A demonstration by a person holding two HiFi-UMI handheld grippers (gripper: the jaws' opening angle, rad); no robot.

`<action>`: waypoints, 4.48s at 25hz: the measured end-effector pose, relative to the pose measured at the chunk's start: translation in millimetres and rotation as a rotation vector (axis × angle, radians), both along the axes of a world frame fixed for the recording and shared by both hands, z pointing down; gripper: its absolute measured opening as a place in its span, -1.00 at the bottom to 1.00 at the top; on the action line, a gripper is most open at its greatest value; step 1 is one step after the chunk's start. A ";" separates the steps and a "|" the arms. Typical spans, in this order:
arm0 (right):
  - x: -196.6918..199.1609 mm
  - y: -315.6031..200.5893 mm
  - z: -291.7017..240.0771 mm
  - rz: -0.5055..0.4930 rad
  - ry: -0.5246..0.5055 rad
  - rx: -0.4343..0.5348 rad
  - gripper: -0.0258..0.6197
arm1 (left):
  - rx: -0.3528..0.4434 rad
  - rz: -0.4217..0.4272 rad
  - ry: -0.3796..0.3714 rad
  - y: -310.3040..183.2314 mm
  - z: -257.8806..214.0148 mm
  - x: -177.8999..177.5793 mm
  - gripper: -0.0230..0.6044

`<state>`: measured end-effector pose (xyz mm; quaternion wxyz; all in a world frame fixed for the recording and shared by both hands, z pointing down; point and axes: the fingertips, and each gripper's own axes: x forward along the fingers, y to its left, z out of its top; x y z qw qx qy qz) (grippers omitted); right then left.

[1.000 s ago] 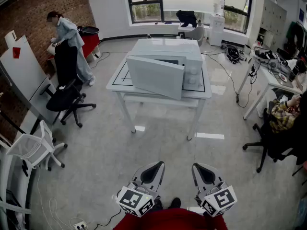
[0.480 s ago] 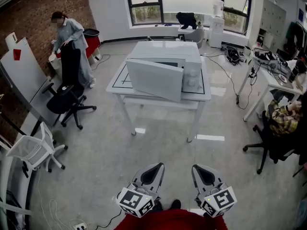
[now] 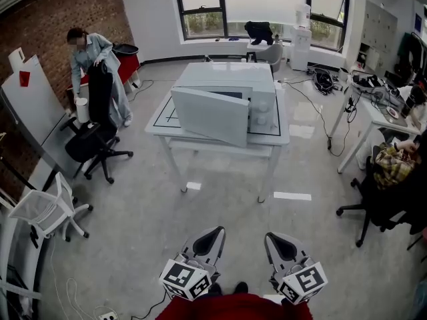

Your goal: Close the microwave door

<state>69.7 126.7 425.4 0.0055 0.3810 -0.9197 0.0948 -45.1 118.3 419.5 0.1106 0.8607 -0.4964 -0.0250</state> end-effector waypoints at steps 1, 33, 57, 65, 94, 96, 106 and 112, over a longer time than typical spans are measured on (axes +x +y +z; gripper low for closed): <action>4.1 -2.1 0.3 0.000 0.003 0.003 -0.88 | -0.001 -0.003 0.002 -2.6 0.6 2.7 -0.90; -2.5 -271.1 -34.8 0.189 0.049 0.102 -0.88 | 0.112 0.036 -0.170 -286.2 -22.9 -54.9 -0.90; 20.9 -364.9 -42.8 0.289 0.119 0.083 -0.88 | 0.505 0.124 -1.122 -383.1 -41.1 -31.1 -0.09; 18.6 -367.6 -40.5 0.260 0.101 0.071 -0.88 | 0.459 0.004 -1.077 -409.1 -45.6 -26.7 -0.09; 8.1 -394.8 -30.9 0.205 0.094 0.025 -0.88 | 0.384 -0.131 -0.994 -438.2 -54.1 -20.9 -0.03; 7.0 -397.3 -30.6 0.207 0.093 0.023 -0.88 | 0.379 -0.136 -0.996 -444.3 -54.3 -20.7 -0.03; 4.7 -394.0 -30.0 0.208 0.070 0.010 -0.88 | 0.414 -0.145 -1.000 -444.6 -55.1 -22.0 -0.02; 1.4 -387.8 -39.5 0.179 0.060 0.042 -0.88 | 0.400 -0.030 -0.724 -416.5 -90.6 -18.3 -0.04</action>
